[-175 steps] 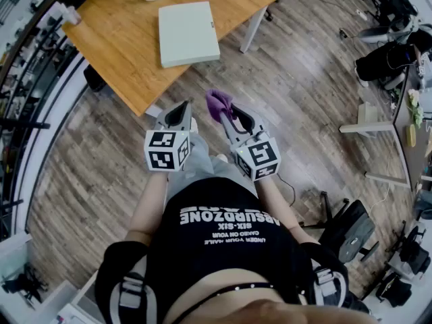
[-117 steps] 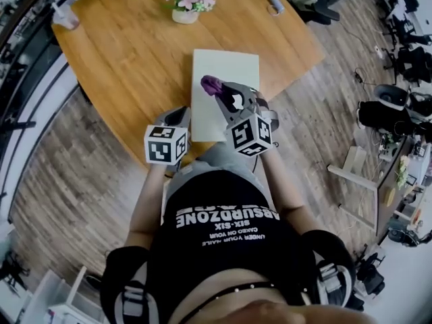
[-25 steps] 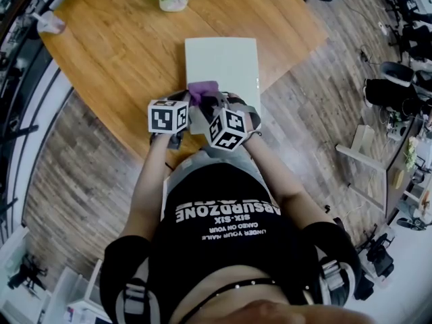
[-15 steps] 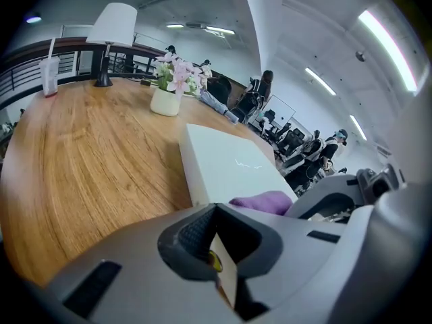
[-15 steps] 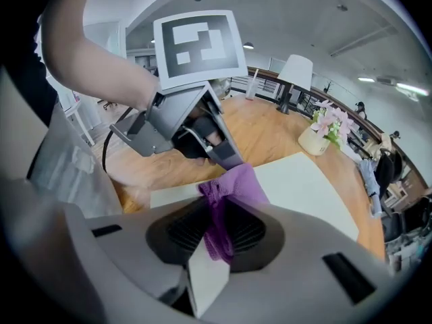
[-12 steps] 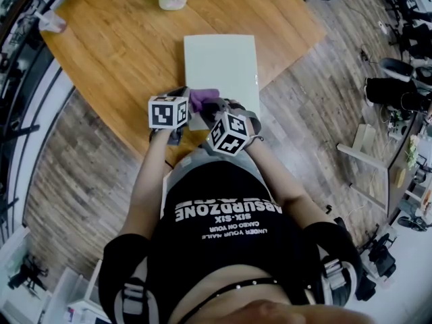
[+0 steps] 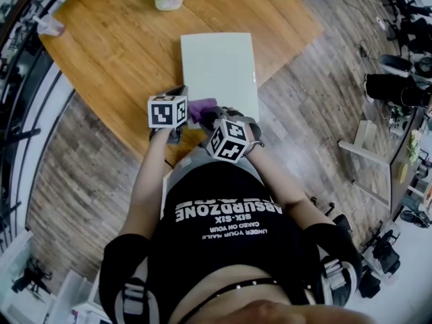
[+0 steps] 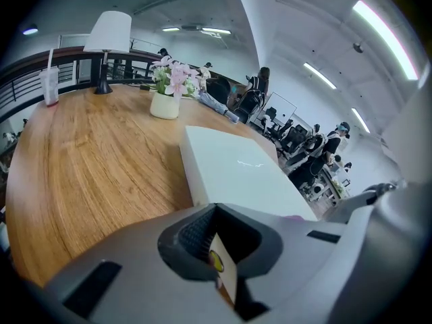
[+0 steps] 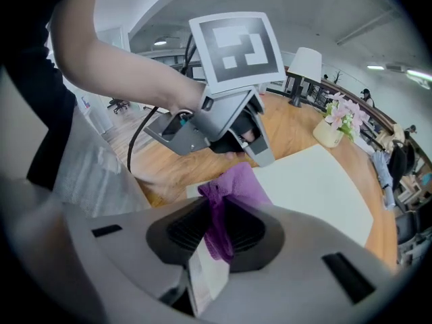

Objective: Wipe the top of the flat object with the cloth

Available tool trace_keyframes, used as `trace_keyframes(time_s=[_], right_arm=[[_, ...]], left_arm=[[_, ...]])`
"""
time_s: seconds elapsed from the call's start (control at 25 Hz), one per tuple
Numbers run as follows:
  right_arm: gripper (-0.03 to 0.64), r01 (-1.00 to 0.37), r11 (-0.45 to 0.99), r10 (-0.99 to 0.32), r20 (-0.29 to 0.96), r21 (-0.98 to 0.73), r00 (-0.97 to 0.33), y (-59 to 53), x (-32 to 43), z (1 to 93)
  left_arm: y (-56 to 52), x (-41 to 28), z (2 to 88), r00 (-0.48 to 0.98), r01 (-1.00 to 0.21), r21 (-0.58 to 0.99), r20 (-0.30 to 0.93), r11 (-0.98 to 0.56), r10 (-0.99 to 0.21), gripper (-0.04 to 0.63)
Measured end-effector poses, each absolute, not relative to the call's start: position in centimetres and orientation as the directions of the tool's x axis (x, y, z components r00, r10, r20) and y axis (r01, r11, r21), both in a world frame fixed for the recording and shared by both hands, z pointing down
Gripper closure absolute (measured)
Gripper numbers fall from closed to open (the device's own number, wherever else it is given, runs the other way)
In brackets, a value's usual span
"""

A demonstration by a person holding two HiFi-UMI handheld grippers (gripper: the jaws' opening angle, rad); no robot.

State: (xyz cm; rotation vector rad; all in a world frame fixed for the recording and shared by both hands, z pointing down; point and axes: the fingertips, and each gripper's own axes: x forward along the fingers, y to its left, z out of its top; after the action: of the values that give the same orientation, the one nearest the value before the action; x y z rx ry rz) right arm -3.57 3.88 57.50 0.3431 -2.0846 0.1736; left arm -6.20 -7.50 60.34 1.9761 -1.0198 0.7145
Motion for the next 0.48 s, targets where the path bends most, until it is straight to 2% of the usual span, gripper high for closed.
trace_keyframes(time_s=[0.32,0.48], right_arm=[[0.529,-0.286,0.958,-0.122,0.868,-0.024,-0.482,6.1,-3.3,57.4],[0.529,-0.285,0.958,-0.143,0.862,-0.002,-0.486,6.4,-3.0,57.4]], left_arm=[[-7.4,-6.0,60.3,0.509,-0.851,0.366,0.753,-0.377,-0.417,0.589],[-7.3,-6.0,60.4,0.506,-0.853,0.366,0.756,-0.372,-0.415,0.589]])
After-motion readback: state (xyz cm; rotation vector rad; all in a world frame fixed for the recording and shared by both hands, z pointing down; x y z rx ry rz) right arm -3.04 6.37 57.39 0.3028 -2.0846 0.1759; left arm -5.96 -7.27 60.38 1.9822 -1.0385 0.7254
